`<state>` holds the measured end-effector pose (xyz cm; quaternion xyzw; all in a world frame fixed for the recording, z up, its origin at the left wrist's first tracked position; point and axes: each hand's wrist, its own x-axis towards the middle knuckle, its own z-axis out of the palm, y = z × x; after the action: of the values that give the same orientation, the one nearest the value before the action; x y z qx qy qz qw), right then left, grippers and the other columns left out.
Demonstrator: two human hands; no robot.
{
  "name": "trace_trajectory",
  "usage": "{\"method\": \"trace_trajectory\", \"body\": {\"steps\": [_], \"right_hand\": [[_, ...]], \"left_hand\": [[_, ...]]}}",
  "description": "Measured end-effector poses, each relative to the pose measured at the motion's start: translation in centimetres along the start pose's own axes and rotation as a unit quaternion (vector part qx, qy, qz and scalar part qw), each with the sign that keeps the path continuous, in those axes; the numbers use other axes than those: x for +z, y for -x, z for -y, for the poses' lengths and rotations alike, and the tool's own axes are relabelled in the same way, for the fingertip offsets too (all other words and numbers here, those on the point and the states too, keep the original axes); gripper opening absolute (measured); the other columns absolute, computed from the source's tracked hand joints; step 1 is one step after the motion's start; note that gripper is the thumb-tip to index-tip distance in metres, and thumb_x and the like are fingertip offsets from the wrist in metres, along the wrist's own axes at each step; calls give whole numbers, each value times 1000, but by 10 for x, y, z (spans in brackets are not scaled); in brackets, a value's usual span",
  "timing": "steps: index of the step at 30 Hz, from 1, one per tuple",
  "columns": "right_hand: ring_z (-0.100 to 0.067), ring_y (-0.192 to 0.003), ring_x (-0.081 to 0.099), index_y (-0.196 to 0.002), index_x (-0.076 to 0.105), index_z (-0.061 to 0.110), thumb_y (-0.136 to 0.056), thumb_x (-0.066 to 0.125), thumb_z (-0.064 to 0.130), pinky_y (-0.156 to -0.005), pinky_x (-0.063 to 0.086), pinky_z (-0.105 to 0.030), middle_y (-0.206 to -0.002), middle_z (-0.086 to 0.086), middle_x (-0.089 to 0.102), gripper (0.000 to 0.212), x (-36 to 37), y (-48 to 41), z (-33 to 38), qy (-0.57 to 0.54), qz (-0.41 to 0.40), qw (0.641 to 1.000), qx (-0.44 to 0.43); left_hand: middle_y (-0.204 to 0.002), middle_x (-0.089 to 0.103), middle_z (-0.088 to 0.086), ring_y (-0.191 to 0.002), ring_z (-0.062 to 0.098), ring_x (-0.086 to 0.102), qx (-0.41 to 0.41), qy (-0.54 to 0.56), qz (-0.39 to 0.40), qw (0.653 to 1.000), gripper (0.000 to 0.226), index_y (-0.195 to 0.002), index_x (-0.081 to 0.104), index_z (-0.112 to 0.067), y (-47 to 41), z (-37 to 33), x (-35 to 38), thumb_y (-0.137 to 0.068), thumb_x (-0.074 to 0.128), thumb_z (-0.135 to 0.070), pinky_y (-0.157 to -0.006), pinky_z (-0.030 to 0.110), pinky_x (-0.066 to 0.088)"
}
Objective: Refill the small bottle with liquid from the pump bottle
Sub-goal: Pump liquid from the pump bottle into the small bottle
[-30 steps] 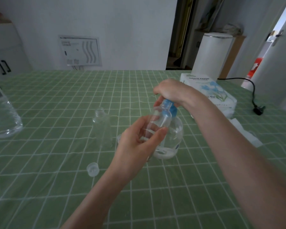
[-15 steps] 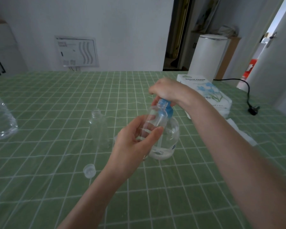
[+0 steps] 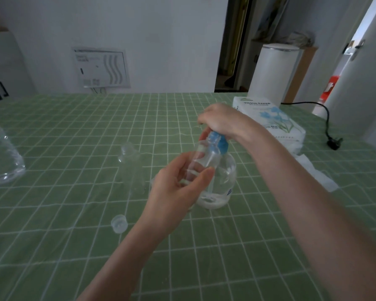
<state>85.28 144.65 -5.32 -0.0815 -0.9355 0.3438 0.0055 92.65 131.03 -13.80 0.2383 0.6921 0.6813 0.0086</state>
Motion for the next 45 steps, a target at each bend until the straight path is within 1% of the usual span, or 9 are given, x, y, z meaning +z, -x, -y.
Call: {"method": "trace_trajectory", "body": {"steps": [3,12,17,23,28,35,41,43,45], "right_hand": [[-30,-97,68,-119,60,0,-91,47,20,-75,50,-33,-105,-19,72,37,-3,1,3,10,-6,1000,-16],[-24,-74,56,-95,56,6,-91,41,13,-67,42,-31,-108,-21,71,16,2,0,-1,-9,22,1000,2],[-30,-87,65,-113,59,-2,-94,41,15,-87,50,-40,-108,-19,70,31,9,1,-5,-14,22,1000,4],[-35,-105,66,-126,56,-7,-90,44,7,-67,46,-28,-105,-25,71,39,-1,7,2,-29,-25,999,-39],[-36,-109,65,-124,58,-5,-93,42,7,-95,48,-44,-109,-25,70,37,-1,3,5,-13,2,1000,-21],[-31,-115,62,-124,59,-5,-92,42,12,-103,42,-45,-113,-23,69,40,7,1,-4,-12,17,1000,6],[-35,-113,63,-123,59,-5,-91,45,14,-97,45,-42,-113,-25,69,39,4,3,-4,-25,-1,1000,-11],[-38,-106,65,-123,58,-7,-91,48,14,-81,51,-35,-113,-27,67,40,1,2,-1,-30,-16,999,-24],[-36,-97,68,-123,58,-7,-90,49,13,-62,43,-27,-113,-27,67,40,0,2,1,-28,-17,999,-27]], "left_hand": [[-69,61,-1,-63,18,56,7,4,-3,1000,19,-95,66,-23,-1,-2,1,-78,63,-31,-52,27,46],[-66,62,-5,-62,17,57,11,5,-1,1000,18,-94,65,-24,2,-1,1,-79,66,-33,-53,29,48],[-69,64,-5,-63,14,59,4,1,-1,1000,26,-93,65,-26,4,0,1,-71,61,-39,-54,25,49],[-72,66,-7,-63,13,59,12,10,1,1000,19,-94,64,-30,2,-2,1,-77,66,-39,-53,25,50],[-70,64,-5,-63,17,58,15,7,-1,1000,17,-97,65,-25,1,-2,1,-80,66,-31,-51,26,48],[-64,65,-10,-58,6,59,7,8,-4,1000,12,-89,66,-28,4,2,1,-77,64,-31,-51,19,48],[-67,65,-8,-62,8,59,6,8,-7,1000,19,-92,66,-24,2,1,1,-75,63,-31,-55,20,49],[-68,65,-6,-63,10,59,11,5,-8,1000,21,-94,66,-23,1,0,1,-75,63,-31,-56,22,49],[-69,65,-6,-63,10,59,14,2,-8,1000,22,-95,66,-22,0,0,1,-76,63,-31,-56,23,49]]}}
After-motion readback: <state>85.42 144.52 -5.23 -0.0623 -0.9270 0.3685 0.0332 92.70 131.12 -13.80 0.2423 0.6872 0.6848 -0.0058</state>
